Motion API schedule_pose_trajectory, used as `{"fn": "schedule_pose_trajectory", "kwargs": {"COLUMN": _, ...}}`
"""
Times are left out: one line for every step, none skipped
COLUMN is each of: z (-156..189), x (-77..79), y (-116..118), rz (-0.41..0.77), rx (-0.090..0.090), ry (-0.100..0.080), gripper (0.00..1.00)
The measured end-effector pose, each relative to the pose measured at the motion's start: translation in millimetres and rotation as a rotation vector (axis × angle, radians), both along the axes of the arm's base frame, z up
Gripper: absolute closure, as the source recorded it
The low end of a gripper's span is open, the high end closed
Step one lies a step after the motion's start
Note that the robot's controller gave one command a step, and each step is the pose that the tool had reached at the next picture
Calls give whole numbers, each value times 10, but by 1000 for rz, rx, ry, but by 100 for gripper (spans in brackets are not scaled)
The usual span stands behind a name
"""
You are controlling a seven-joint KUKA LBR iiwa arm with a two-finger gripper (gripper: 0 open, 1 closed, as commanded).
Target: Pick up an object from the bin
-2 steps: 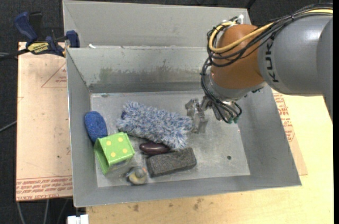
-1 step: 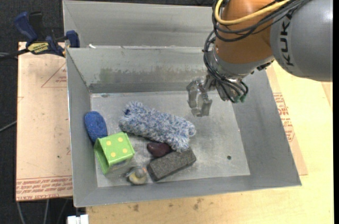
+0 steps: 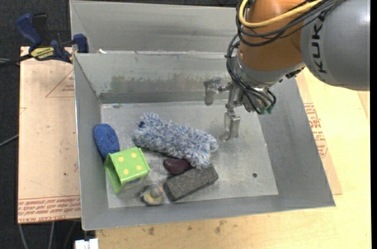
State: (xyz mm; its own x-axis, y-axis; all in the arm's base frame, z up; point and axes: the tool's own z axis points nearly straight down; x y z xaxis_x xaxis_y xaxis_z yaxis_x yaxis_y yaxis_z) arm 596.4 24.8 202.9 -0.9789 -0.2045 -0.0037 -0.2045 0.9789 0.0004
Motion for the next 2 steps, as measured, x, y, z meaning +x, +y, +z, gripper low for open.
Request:
{"fn": "schedule_pose_trajectory", "kwargs": {"z": 0, "x": 0, "y": 0, "rz": 0, "rx": 0, "ry": 0, "gripper": 0}}
{"fn": "schedule_pose_trajectory", "kwargs": {"z": -154, "x": 162, "y": 23, "rz": 51, "rx": -1, "ry": -8, "gripper": 0}}
